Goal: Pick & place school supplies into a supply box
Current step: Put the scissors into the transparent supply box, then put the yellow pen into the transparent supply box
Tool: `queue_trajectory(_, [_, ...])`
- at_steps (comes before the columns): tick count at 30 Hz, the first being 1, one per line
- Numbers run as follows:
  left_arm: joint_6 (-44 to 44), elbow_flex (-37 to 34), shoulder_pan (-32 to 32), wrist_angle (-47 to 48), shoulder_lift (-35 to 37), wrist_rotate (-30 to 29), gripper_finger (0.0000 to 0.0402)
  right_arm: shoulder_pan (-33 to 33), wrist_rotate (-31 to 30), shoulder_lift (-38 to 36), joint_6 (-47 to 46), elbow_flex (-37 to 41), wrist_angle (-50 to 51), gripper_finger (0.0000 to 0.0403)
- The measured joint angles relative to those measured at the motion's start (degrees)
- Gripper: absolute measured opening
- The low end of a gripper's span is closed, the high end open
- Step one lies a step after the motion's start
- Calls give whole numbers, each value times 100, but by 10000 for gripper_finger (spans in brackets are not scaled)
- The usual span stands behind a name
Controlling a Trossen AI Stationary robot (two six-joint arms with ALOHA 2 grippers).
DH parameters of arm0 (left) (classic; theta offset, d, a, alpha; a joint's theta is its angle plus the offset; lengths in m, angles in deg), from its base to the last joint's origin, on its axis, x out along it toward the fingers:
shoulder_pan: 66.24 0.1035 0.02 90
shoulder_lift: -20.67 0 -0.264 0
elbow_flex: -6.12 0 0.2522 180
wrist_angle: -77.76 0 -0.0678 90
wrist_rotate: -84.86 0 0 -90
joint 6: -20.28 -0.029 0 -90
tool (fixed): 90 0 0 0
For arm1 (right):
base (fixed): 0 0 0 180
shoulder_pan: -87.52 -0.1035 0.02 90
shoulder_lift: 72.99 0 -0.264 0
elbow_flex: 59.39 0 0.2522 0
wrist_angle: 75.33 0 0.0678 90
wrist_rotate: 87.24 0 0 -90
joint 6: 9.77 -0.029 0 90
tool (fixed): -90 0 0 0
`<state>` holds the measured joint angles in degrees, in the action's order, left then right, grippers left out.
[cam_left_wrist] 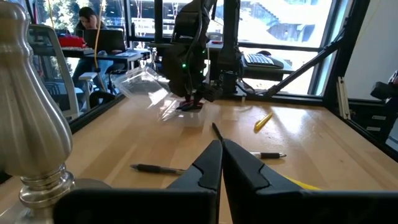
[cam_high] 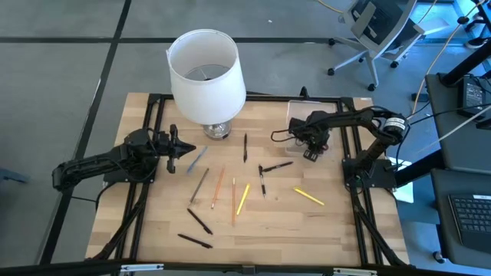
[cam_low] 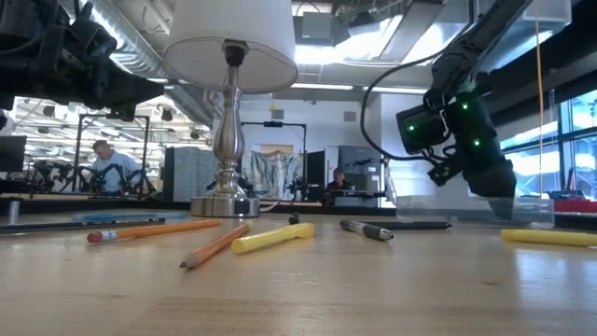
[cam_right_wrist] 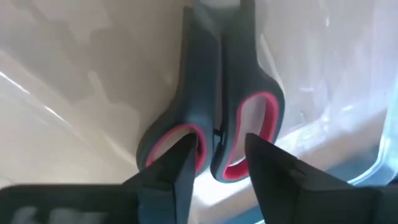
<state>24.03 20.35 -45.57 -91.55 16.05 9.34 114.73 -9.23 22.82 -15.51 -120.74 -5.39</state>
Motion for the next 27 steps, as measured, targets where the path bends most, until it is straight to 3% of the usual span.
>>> queue_trajectory(5, [-1,1,1,2,-1,0,7,0,-84,2,-21,-91,5,172])
queue_trajectory(20, [-1,0,1,0,-2,-2,8,-2,-109,-15,-23,-459,440,174])
queue_trajectory(27, [-2,0,1,1,-2,-2,7,-178,-344,-692,-307,-812,603,174])
